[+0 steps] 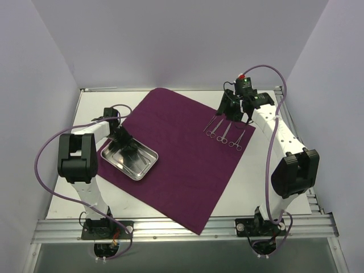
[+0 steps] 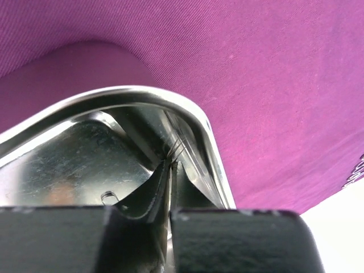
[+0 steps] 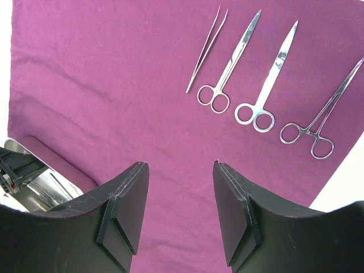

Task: Open and lay out the surgical kit
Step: Pick up the medical item from the container, then place the medical item in the surgical kit.

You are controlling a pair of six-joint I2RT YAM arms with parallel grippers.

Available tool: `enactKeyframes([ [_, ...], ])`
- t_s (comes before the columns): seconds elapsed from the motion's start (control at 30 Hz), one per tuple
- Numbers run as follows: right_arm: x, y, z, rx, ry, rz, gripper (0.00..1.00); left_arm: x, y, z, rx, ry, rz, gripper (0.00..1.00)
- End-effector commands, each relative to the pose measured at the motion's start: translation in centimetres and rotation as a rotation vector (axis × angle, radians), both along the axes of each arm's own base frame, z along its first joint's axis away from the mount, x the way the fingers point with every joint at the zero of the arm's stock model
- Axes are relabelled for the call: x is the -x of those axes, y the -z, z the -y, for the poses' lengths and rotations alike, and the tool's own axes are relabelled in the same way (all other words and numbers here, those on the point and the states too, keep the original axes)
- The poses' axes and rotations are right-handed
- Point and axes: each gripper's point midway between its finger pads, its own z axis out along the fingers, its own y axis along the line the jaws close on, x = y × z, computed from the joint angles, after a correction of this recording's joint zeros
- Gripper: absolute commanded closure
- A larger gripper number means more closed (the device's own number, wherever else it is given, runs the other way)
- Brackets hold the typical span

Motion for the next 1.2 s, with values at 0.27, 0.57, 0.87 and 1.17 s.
enactKeyframes([
  [0.27,0.3,-2.0,0.0,-0.018,-0.025,0.065,0.51,1.1,-4.2,-1.3,-0.093,0.037,0.058,0.98],
  [0.57,2.0,0.2,-7.0,-0.211,-0.372,-0.010,0.52,1.2,-12.6,0.1,-0.036,0.088,0.274,0.98],
  [0.87,8.1,-0.5,-18.5,-0.356,-0.832,-0.028,0.52,1.6,-18.9,4.9,0.057,0.198,0.411,0.98],
  [1.17,12.1,-1.6,-23.6,-0.418,-1.068,-0.033,0.58,2.9,-19.8,7.9,0.134,0.249,0.401,0.98],
])
